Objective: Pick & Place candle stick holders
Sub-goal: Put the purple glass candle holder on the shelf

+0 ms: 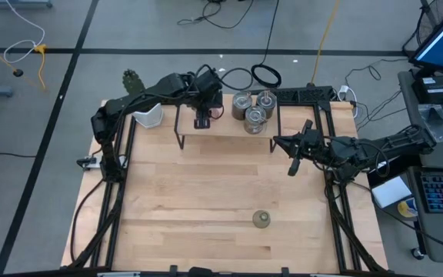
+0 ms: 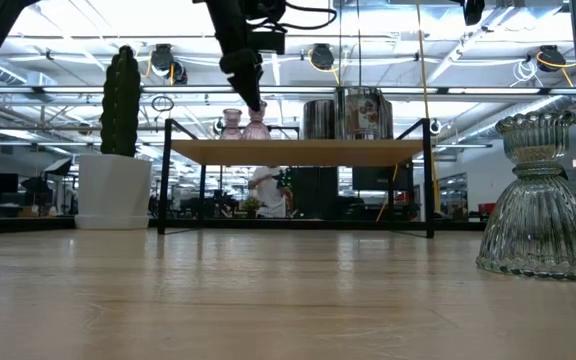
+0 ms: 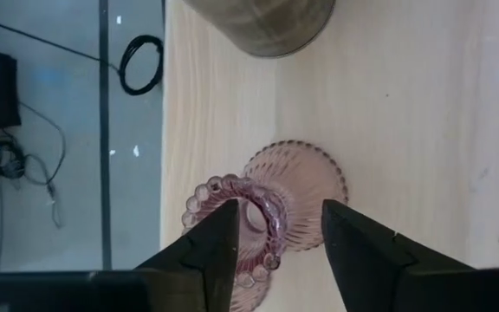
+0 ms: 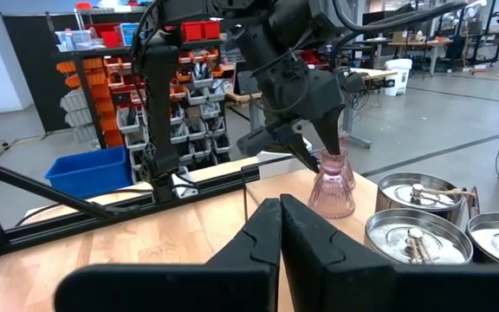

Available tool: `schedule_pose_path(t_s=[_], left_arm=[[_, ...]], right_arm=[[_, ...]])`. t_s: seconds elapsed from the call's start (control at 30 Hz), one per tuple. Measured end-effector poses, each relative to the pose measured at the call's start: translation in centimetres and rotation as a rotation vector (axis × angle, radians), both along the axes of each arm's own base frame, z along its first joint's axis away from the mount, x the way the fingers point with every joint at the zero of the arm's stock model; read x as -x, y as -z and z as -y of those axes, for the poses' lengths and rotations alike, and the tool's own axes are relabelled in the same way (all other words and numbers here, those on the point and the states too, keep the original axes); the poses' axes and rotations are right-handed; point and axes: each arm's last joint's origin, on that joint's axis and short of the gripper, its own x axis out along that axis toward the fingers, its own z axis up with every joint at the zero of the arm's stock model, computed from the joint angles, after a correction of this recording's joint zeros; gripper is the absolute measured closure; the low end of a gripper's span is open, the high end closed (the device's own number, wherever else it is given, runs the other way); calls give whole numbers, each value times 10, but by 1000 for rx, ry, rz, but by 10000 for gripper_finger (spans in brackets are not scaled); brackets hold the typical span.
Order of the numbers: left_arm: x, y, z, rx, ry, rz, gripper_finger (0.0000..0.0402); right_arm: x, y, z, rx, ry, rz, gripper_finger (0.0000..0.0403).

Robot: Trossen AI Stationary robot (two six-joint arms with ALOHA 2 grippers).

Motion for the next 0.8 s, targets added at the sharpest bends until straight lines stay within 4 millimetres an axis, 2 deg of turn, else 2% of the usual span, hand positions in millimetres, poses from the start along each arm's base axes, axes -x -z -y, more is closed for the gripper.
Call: schedule_pose_path(t_s=[0.1, 0.4, 0.8], left_arm=[[0, 0, -1, -14, -8, -7, 258], [-2, -2, -1, -23, 0, 25, 378], [-7, -2, -3, -82, -2, 38, 368]], right_arm=[[0, 0, 0, 0, 0, 0, 403], [0, 0, 0, 0, 0, 0, 403], [0, 0, 0, 0, 1, 0, 403]])
